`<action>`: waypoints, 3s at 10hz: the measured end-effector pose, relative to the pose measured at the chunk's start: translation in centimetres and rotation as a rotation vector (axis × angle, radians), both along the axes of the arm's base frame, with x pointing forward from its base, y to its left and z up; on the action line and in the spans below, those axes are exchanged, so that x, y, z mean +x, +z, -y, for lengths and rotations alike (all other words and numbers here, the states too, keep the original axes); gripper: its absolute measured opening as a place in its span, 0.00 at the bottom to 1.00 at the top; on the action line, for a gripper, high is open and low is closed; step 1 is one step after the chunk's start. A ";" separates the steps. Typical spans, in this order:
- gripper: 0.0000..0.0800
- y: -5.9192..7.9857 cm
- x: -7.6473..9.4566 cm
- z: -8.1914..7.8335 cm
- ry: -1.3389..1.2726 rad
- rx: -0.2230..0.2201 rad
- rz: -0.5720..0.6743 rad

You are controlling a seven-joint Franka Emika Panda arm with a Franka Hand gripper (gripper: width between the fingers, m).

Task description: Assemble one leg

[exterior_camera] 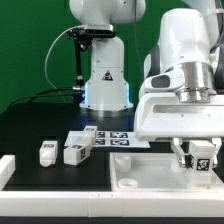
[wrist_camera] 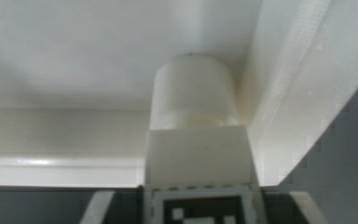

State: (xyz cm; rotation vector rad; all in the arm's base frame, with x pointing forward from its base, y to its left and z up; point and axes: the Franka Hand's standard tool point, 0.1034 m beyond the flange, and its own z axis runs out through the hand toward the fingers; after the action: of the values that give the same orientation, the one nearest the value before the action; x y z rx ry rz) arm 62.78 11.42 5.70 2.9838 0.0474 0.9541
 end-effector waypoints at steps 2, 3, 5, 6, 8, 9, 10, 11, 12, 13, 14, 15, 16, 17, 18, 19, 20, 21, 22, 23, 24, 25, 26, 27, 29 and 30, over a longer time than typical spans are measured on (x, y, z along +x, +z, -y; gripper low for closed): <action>0.35 -0.3 -0.2 0.1 0.005 -0.007 -0.042; 0.59 1.1 0.1 0.3 -0.002 0.001 -0.117; 0.76 3.7 0.5 0.3 -0.010 0.027 -0.219; 0.80 3.9 0.9 0.4 -0.015 0.032 -0.297; 0.81 4.0 1.7 1.1 -0.053 0.051 -0.435; 0.81 3.4 1.5 0.7 -0.083 0.060 -0.532; 0.81 2.9 1.9 0.8 -0.091 0.060 -0.597; 0.81 2.5 2.4 0.8 -0.107 0.064 -0.604; 0.81 1.9 2.3 0.5 -0.120 0.067 -0.605; 0.81 1.8 2.2 0.3 -0.135 0.073 -0.602; 0.66 1.8 2.3 0.4 -0.155 0.080 -0.601; 0.66 1.8 2.3 0.5 -0.156 0.079 -0.601; 0.49 1.8 2.3 0.5 -0.207 0.098 -0.601; 0.36 1.8 2.3 0.5 -0.294 0.126 -0.599; 0.36 1.8 2.3 0.6 -0.353 0.144 -0.598; 0.36 1.7 2.2 0.6 -0.452 0.171 -0.588; 0.36 1.7 2.3 0.8 -0.573 0.199 -0.567; 0.36 1.7 2.3 1.0 -0.713 0.244 -0.557; 0.36 1.6 2.3 1.2 -0.840 0.287 -0.547; 0.36 1.6 2.2 1.4 -0.997 0.349 -0.535; 0.36 1.6 2.0 1.5 -1.159 0.428 -0.531; 0.36 1.5 1.7 1.5 -1.355 0.512 -0.509; 0.36 1.6 1.6 1.5 -1.439 0.532 -0.497; 0.36 1.6 1.6 1.5 -1.448 0.534 -0.495; 0.55 1.6 1.6 1.6 -1.321 0.490 -0.517; 0.55 1.8 1.7 1.7 -1.171 0.439 -0.546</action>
Offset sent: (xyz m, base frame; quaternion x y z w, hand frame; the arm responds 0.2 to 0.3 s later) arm 0.0035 0.0011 0.0548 0.0481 -0.0896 0.0313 0.9943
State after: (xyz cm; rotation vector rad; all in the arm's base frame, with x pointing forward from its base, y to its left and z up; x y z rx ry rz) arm 64.47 9.72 7.51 2.6406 -1.8069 -0.0096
